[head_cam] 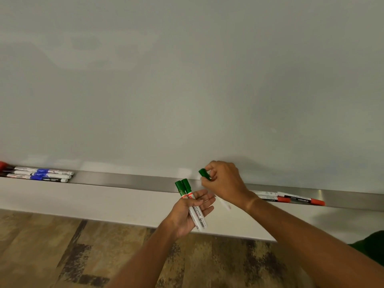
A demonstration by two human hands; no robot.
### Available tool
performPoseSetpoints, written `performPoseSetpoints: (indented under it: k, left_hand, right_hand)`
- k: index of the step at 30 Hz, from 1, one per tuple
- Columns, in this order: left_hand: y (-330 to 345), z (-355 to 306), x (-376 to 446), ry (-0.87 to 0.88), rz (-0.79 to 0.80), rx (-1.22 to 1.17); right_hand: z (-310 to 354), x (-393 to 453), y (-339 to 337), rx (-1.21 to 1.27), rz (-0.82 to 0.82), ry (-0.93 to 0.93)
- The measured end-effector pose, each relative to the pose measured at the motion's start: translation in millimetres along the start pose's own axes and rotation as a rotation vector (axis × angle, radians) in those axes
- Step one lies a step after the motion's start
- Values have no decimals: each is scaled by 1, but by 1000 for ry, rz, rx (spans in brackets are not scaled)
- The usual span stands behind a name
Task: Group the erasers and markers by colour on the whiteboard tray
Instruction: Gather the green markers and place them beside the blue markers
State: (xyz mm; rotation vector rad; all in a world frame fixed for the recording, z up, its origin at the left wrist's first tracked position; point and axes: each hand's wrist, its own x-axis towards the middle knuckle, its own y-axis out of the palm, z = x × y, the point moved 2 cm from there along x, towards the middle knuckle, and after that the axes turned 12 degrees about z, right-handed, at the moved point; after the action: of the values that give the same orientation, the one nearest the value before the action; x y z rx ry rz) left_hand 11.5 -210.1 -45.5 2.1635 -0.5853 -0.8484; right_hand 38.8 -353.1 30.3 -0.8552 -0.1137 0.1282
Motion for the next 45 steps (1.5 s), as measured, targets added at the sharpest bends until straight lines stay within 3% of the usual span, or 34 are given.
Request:
performPoseSetpoints:
  k: [6, 15, 29, 45]
  left_hand:
    - [1, 2, -7, -6, 40, -28]
    - [4, 0, -25, 92, -22, 32]
    - [-2, -6, -64, 258, -19, -43]
    - [-70, -66, -134, 477, -246, -229]
  right_hand:
    - [9, 5, 22, 243, 170, 155]
    - [18, -4, 39, 484, 187, 284]
    - [60, -10, 63, 479, 282, 111]
    - [124, 6, 132, 375, 440, -66]
